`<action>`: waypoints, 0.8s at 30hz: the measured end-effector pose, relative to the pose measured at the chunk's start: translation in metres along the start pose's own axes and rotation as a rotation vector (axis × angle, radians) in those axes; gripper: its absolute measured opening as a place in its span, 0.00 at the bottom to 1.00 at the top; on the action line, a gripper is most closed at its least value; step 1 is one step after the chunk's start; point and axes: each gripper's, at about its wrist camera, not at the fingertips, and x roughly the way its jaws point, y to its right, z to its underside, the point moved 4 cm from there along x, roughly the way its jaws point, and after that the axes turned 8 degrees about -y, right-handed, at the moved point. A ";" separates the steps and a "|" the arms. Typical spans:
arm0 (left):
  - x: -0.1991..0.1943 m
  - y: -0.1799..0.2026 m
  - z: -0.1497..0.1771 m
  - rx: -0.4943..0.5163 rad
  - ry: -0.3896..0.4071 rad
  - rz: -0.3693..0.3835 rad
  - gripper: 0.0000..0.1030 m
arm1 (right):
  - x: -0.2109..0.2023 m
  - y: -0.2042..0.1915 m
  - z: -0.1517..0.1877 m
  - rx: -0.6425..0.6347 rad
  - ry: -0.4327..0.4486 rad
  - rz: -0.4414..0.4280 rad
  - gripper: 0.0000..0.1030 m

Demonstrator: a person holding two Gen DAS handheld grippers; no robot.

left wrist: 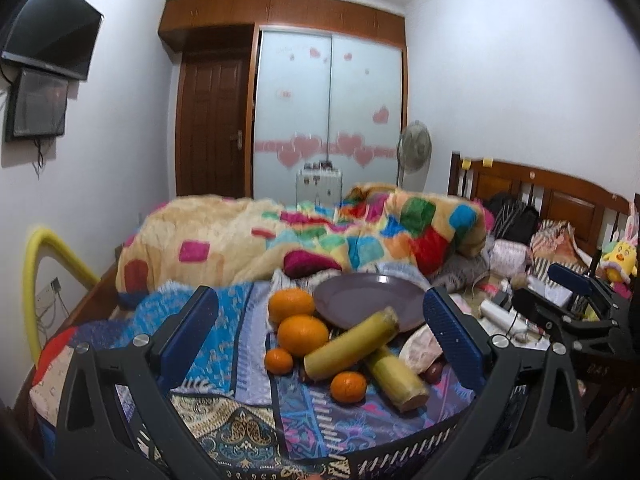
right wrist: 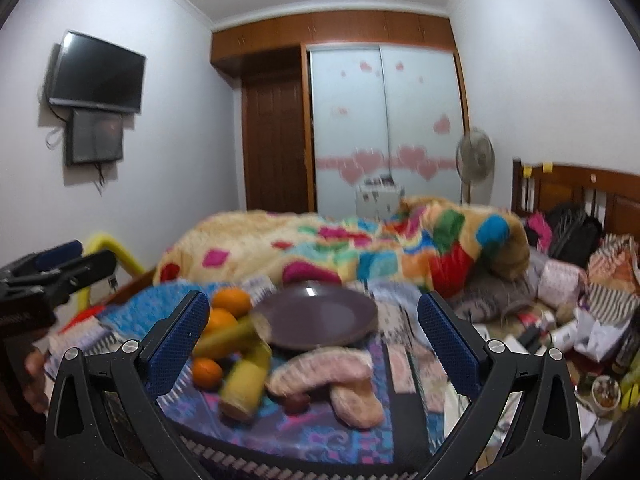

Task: Organize fruits
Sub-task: 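Move left gripper to the yellow cylinder while right gripper approaches a pomelo segment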

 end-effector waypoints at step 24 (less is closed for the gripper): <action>0.123 0.018 0.049 0.147 -0.364 0.057 0.63 | 0.079 0.035 0.056 -0.082 -0.342 -0.009 0.99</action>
